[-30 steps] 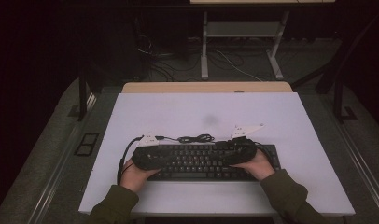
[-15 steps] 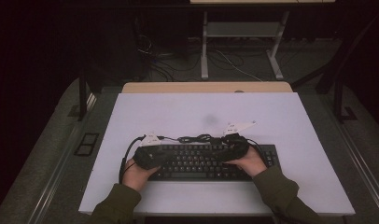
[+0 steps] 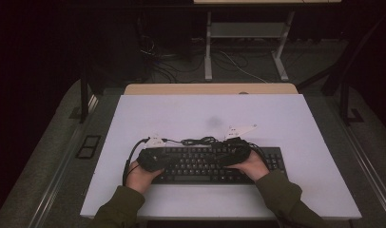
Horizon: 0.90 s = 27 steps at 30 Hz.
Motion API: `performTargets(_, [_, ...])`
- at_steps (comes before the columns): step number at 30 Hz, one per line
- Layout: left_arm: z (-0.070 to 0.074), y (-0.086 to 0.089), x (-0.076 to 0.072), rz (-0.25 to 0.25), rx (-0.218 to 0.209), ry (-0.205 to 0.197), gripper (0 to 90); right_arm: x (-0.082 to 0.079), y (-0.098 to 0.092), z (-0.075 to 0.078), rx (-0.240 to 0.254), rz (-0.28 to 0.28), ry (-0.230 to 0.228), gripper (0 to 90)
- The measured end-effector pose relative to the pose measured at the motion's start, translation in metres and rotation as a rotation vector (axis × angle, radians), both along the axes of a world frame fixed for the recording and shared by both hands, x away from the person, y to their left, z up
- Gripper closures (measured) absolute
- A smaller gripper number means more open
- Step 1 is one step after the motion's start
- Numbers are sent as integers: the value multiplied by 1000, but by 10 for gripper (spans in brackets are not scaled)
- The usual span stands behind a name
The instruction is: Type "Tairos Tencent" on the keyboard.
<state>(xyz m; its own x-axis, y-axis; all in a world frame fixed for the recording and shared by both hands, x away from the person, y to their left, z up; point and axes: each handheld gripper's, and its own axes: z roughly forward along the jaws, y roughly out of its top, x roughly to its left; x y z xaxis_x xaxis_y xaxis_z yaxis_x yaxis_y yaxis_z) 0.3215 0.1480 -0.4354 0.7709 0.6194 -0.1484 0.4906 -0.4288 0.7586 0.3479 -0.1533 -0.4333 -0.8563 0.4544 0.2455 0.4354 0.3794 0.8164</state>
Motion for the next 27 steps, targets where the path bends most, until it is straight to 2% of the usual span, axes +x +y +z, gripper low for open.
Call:
performTargets(4, [0, -1, 0, 0, 7, -1, 888, 0, 0, 0, 0, 3, 0, 326])
performTargets(6, [-1, -1, 0, -7, 23, 0, 888, 0, 1, 0, 1, 3, -1, 326])
performTargets(8, [-2, -1, 0, -2, 13, 3, 888, -1, 1, 0, 2, 3, 0, 326])
performTargets(15, [-2, -1, 0, -11, 23, -1, 888, -1, 1, 0, 3, 3, 1, 326])
performTargets(22, [0, 0, 0, -1, -6, 0, 876, -1, 1, 1, 10, 5, -2, 326])
performTargets(27, [2, 2, -1, -5, -7, -5, 853, -2, 2, 1, 11, 8, -2, 327])
